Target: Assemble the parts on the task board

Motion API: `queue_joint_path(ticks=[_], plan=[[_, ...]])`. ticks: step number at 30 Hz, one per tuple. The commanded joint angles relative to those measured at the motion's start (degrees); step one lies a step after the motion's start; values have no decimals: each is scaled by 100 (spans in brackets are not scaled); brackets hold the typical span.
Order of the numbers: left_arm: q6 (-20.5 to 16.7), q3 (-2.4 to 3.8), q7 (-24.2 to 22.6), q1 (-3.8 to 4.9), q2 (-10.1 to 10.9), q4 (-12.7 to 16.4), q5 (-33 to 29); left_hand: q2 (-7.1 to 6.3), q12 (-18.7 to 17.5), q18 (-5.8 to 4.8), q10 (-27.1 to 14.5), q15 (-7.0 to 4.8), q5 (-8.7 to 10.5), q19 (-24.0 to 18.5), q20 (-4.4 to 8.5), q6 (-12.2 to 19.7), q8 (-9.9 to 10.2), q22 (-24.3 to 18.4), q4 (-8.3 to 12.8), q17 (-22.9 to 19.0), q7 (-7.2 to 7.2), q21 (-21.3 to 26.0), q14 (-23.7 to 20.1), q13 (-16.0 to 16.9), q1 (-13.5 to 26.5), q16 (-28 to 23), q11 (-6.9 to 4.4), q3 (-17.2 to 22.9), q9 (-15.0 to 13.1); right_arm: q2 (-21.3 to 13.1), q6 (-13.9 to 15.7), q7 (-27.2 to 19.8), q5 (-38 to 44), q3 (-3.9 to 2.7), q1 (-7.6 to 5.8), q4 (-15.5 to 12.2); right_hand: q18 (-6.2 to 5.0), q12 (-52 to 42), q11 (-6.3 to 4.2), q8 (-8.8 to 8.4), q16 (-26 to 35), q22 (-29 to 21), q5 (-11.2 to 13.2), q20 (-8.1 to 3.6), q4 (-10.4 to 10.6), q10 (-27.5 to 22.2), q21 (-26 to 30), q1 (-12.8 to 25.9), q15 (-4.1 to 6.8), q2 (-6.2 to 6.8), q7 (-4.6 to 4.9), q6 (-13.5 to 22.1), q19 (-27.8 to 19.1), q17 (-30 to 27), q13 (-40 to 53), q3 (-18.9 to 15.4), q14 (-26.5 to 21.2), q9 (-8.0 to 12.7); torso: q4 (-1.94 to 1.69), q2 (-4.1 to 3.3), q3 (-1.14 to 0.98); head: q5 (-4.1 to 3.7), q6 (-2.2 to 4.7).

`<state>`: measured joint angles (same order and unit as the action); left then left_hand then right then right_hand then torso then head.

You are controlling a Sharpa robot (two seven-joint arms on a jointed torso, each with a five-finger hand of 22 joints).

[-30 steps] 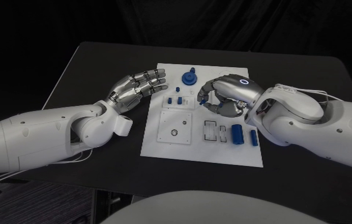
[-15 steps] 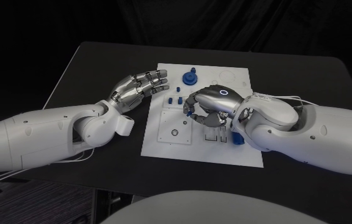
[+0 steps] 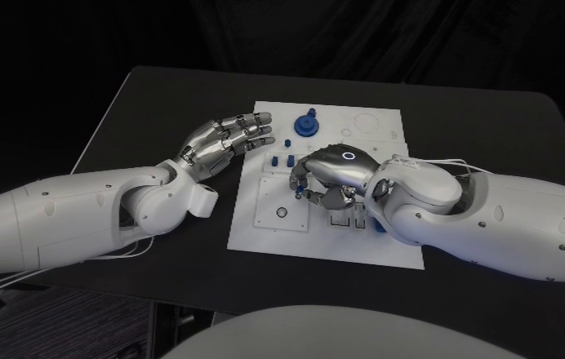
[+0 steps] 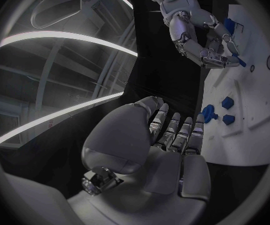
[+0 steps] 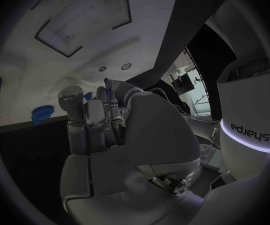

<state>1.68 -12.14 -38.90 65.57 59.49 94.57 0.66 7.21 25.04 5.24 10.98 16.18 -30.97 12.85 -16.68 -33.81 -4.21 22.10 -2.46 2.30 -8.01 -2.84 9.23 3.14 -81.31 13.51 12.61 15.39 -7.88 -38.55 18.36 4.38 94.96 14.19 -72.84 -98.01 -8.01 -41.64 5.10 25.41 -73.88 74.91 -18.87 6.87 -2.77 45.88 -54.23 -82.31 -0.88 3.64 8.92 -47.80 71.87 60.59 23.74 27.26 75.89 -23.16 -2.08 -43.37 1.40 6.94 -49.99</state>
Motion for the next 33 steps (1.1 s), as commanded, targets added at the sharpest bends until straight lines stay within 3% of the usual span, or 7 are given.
queue_joint_path(ticks=[1,21,33], plan=[[84,3,-477,-10,-13,12,-13,7,35,-85,13,-5,4,44,-15,-42,-26,9,-3,10,-9,-33,-10,2,43,33,-19,30,-8,11,-62,110,94,-4,26,18,27,29,13,-34,37,493,-33,-12,-33,6,35,6,0,53,12,36,-41,-5,-5,3,-50,5,-1,0,0,-14,-1],[137,3,-439,-10,-42,12,-13,15,55,-84,33,-1,4,89,-13,-135,-49,34,0,13,-33,-46,10,5,60,57,-22,72,-23,138,-63,58,96,-4,100,258,21,28,14,-46,70,485,-47,-11,-44,16,65,-2,-1,59,14,34,-65,-62,-10,8,-87,9,2,2,1,24,-1],[154,3,-413,-10,-55,-8,-13,13,56,-84,35,-1,6,97,-13,-145,-53,39,1,14,-38,-48,12,5,64,59,-23,78,-24,143,-62,25,96,-4,147,244,19,29,16,-50,77,483,-53,-11,-46,19,72,-2,-2,61,15,28,-73,-74,-13,9,-98,11,-3,4,6,25,-1]])
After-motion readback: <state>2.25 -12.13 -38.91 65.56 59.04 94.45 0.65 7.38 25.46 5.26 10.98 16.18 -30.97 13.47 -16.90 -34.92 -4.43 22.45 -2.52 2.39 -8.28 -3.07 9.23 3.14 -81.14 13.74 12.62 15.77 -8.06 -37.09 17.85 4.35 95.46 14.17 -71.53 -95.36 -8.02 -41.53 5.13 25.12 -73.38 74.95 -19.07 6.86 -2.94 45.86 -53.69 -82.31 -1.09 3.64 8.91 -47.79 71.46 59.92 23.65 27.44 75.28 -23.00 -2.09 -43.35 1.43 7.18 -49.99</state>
